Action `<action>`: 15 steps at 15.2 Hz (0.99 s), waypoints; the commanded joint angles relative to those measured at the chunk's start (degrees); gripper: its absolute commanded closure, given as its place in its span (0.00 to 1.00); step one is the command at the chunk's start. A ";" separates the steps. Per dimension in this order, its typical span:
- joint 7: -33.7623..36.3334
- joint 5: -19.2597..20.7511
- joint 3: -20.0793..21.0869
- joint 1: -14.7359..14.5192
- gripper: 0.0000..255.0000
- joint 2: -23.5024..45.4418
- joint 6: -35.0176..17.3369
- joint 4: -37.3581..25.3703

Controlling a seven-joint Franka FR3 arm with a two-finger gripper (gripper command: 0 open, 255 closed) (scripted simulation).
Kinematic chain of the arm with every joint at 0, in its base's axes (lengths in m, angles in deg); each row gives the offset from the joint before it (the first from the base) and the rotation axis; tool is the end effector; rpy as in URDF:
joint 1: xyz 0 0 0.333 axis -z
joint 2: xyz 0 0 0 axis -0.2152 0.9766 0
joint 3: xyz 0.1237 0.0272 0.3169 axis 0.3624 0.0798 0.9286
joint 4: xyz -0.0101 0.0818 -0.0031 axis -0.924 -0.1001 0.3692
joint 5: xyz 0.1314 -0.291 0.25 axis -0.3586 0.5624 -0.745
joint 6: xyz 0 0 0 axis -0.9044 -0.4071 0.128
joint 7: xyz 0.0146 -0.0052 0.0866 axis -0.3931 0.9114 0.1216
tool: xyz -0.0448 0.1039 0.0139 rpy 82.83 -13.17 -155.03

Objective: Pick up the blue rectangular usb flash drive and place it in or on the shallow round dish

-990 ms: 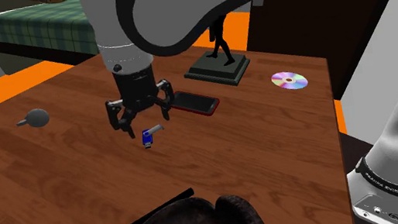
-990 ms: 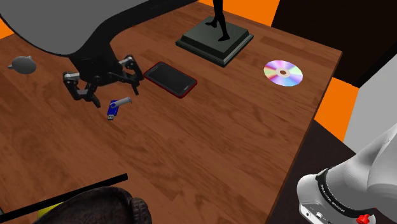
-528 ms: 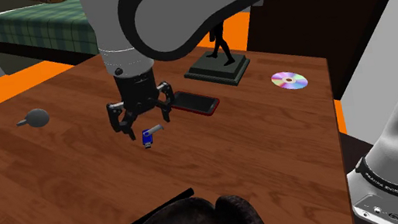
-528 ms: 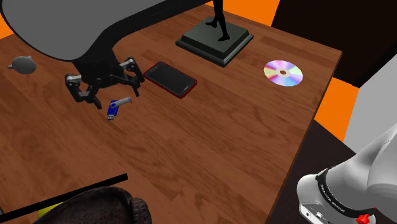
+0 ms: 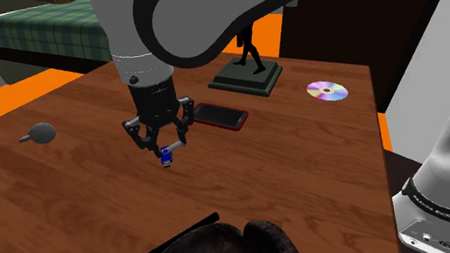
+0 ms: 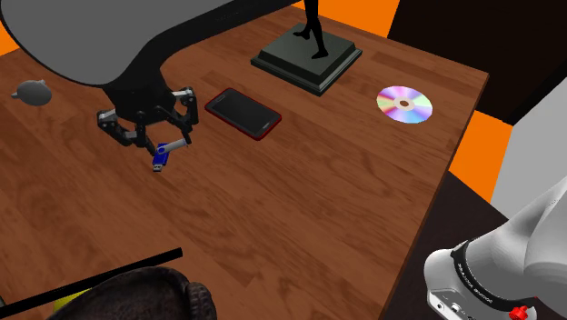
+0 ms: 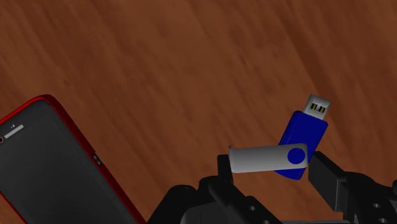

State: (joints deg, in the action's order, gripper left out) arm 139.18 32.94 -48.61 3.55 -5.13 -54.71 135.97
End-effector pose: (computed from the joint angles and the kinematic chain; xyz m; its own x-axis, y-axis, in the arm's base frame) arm 0.4975 0.4191 0.4651 0.9901 -0.1406 0.0032 -0.1406 -0.9901 -0.0005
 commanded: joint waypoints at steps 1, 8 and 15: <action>-0.01 0.00 -0.04 0.03 1.00 0.07 -0.04 0.13; -0.40 -0.58 0.23 -0.02 1.00 -0.65 3.55 -2.91; -0.76 -1.00 0.48 -0.31 1.00 -1.07 8.77 -7.81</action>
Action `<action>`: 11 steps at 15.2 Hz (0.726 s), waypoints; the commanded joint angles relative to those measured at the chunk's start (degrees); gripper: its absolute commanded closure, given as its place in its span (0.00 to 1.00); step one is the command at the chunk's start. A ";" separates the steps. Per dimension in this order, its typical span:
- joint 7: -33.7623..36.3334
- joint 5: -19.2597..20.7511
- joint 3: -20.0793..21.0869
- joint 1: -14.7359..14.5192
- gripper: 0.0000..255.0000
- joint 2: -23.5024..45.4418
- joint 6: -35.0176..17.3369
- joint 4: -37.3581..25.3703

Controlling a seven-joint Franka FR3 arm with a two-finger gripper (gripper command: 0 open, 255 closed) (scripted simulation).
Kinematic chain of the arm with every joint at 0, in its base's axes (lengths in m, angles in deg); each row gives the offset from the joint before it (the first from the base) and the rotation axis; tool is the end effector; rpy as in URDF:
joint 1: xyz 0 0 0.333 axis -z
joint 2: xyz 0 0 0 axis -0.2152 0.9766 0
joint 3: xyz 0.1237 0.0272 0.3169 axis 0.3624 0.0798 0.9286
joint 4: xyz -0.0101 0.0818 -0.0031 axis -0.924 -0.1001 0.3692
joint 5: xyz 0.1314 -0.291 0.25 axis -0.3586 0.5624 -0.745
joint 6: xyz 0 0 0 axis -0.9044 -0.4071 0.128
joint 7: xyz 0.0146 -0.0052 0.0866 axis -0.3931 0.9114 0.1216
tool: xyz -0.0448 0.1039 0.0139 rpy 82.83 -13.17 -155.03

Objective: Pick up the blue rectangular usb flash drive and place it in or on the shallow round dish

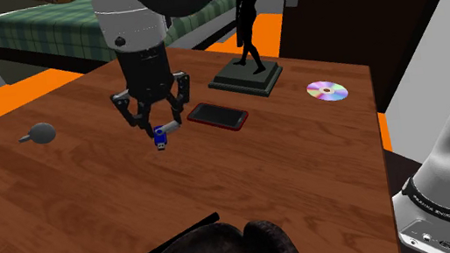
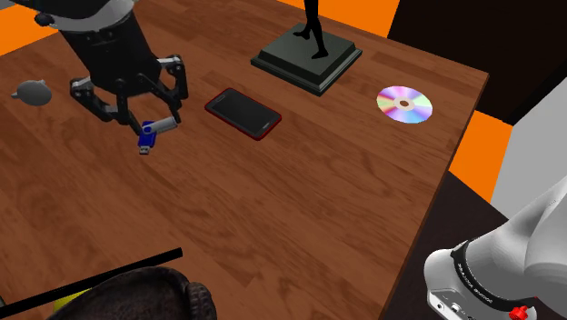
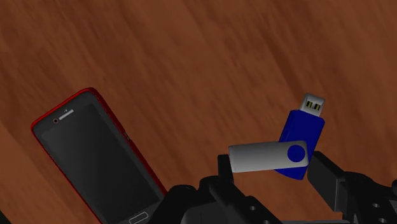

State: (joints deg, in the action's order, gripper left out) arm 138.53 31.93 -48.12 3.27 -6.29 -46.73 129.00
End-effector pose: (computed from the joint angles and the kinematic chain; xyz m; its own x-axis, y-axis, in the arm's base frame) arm 0.4965 0.4196 0.5240 0.9900 -0.1412 0.0017 -0.1412 -0.9900 0.0007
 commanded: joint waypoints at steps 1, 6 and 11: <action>-0.14 -0.01 0.02 -0.10 1.00 0.09 1.55 -1.62; -0.21 0.07 0.15 -0.57 1.00 0.34 5.51 -5.82; -0.15 0.45 0.26 -1.30 1.00 1.06 9.68 -10.62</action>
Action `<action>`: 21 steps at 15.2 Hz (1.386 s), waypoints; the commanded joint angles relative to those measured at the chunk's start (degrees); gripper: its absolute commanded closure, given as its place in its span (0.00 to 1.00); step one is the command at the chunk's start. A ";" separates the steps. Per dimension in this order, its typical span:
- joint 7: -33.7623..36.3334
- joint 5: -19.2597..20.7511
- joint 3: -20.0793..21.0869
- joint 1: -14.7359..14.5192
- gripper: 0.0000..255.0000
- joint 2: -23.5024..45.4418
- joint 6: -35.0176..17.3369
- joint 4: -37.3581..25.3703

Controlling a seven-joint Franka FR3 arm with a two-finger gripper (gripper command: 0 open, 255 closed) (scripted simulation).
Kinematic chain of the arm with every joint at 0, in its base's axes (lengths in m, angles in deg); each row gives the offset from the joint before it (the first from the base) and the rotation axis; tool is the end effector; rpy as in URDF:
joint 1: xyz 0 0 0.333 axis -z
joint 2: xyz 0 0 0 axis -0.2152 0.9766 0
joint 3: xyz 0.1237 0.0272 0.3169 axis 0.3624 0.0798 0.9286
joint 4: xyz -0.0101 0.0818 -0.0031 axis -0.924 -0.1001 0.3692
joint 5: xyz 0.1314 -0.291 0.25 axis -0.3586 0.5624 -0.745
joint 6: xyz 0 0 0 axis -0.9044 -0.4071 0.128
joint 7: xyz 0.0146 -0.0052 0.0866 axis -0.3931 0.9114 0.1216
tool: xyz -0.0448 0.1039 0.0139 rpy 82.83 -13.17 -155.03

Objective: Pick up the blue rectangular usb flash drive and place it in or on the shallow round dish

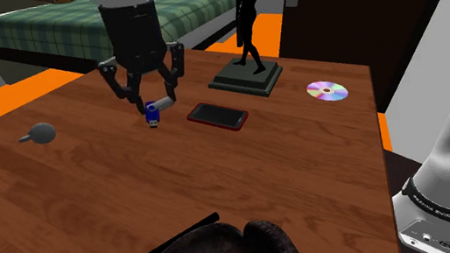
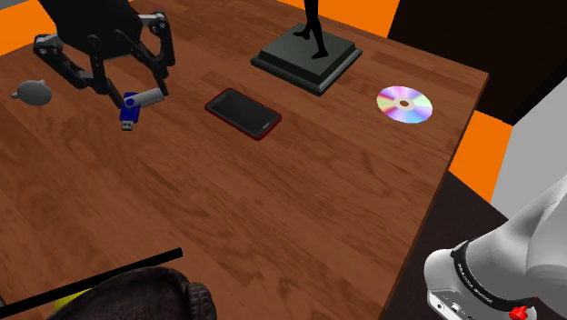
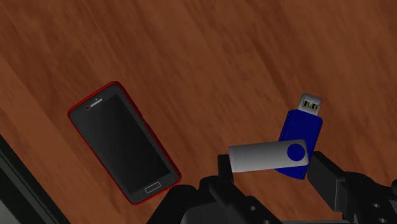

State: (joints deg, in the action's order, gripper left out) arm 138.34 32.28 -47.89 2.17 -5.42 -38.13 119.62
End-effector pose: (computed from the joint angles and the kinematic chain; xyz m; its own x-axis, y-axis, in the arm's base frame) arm 0.4983 0.4195 0.5821 0.9900 -0.1409 0.0016 -0.1409 -0.9900 0.0008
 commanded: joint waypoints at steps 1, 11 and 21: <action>0.06 0.22 0.05 -0.38 1.00 0.40 1.95 -2.28; 1.34 1.14 0.54 -2.71 1.00 1.71 9.07 -10.52; 11.23 -3.55 4.93 -6.42 1.00 -7.11 5.94 0.36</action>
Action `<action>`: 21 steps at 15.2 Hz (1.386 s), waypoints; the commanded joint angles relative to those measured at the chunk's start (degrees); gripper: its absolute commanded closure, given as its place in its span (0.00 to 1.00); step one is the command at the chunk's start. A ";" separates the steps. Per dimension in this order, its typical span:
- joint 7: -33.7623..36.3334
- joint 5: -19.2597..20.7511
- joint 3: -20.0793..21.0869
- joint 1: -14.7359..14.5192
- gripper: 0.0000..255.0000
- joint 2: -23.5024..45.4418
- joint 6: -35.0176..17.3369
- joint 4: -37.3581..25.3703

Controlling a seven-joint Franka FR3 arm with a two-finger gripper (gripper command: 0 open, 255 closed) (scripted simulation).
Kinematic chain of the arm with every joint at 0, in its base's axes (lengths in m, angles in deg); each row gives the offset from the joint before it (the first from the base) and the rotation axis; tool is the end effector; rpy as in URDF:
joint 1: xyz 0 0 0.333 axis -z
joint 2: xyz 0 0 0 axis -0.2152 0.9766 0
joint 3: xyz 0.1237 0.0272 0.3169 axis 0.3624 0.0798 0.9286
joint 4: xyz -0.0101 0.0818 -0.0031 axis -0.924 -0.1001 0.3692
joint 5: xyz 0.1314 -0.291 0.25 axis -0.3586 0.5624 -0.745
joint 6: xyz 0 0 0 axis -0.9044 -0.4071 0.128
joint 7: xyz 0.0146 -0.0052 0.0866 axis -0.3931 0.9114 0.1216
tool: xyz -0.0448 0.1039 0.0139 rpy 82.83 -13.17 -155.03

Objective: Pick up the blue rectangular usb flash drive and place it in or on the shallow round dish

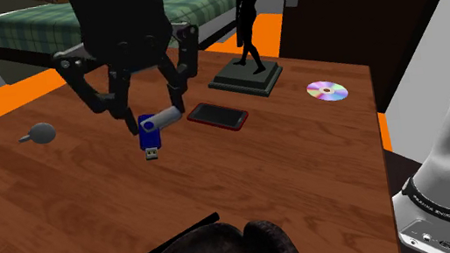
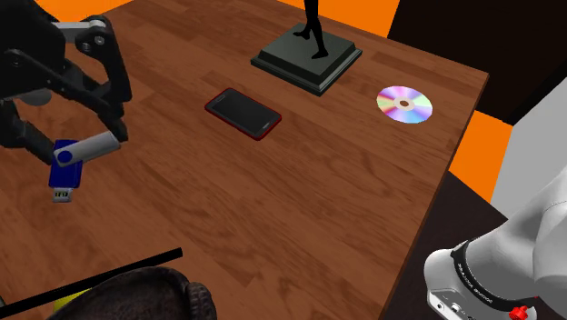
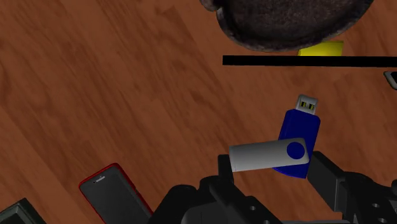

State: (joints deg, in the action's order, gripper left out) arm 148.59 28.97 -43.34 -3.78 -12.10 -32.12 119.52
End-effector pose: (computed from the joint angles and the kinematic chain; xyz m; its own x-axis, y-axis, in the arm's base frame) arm 0.3733 0.4811 0.6416 0.9902 -0.1397 0.0015 -0.1397 -0.9902 0.0008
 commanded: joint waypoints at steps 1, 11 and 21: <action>2.10 -0.50 0.84 -1.06 1.00 -0.91 -0.20 1.01; 15.77 -0.23 6.37 -9.20 1.00 -1.35 -0.06 1.79; 14.71 -2.05 5.96 -7.69 1.00 -3.83 -8.53 11.95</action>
State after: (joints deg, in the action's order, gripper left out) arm 163.31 27.09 -37.38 -11.54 -15.69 -39.73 130.40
